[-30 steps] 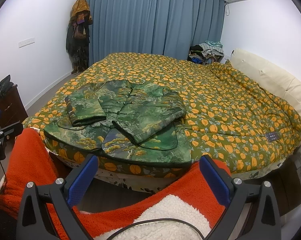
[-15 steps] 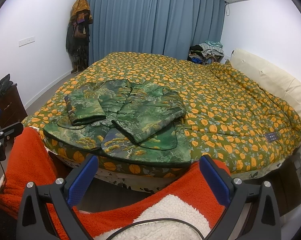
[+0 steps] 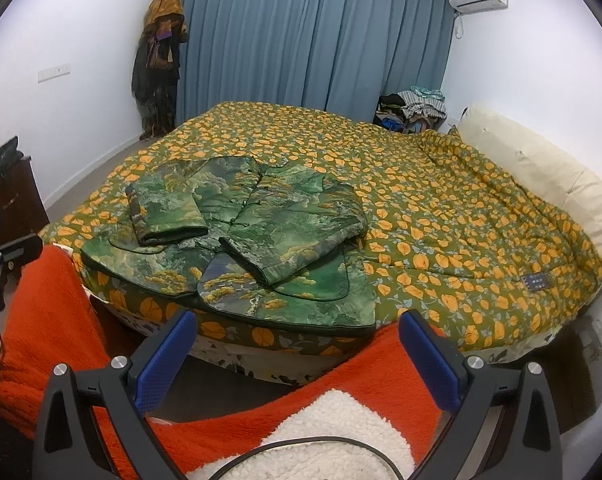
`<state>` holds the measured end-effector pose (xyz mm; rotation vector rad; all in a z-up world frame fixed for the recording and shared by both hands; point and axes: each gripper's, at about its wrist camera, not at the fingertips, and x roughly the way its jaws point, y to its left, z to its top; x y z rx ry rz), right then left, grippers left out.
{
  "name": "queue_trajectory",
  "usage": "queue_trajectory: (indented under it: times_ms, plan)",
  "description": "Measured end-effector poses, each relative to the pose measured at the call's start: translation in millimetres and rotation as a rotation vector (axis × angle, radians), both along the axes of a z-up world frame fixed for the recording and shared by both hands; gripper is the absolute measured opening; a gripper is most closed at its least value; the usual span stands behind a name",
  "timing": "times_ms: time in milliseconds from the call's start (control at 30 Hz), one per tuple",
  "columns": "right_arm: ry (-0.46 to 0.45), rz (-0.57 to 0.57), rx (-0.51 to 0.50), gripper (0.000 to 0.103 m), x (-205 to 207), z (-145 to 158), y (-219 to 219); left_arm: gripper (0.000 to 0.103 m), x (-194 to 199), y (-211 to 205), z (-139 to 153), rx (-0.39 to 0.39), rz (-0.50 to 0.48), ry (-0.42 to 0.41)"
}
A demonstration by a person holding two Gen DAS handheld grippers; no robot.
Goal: Fold large clothes
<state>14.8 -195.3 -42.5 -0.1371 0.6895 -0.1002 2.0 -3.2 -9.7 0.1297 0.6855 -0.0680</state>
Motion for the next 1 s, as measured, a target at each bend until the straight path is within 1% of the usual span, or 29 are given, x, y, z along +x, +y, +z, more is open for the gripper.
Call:
queue_trajectory:
  times_ms: [133, 333, 567, 767, 933, 1000]
  plan:
    - [-0.007, 0.017, -0.002, 0.103, 1.3, 1.7, 4.9, 0.103, 0.1, 0.5, 0.6, 0.003, 0.003, 0.000]
    - [0.002, -0.002, 0.009, 0.103, 7.1, 3.1, 2.3, 0.103, -0.6, -0.7, 1.4, 0.007, 0.013, 0.000]
    - [0.041, -0.038, -0.107, 0.103, 23.6, 3.7, 13.3, 0.103, 3.7, 2.2, -1.0, 0.002, 0.023, 0.017]
    - [0.055, -0.036, -0.161, 0.103, 32.6, 4.6, 20.8, 0.103, 8.0, 7.8, 0.0, -0.004, 0.041, 0.010]
    - [0.056, -0.039, -0.189, 0.103, 36.3, 3.8, 23.0, 0.103, 14.6, 14.0, 5.8, 0.009, 0.063, -0.036]
    - [0.058, -0.039, -0.200, 0.103, 38.7, 3.5, 24.1, 0.103, 18.5, 18.3, 6.9, 0.003, 0.068, -0.046]
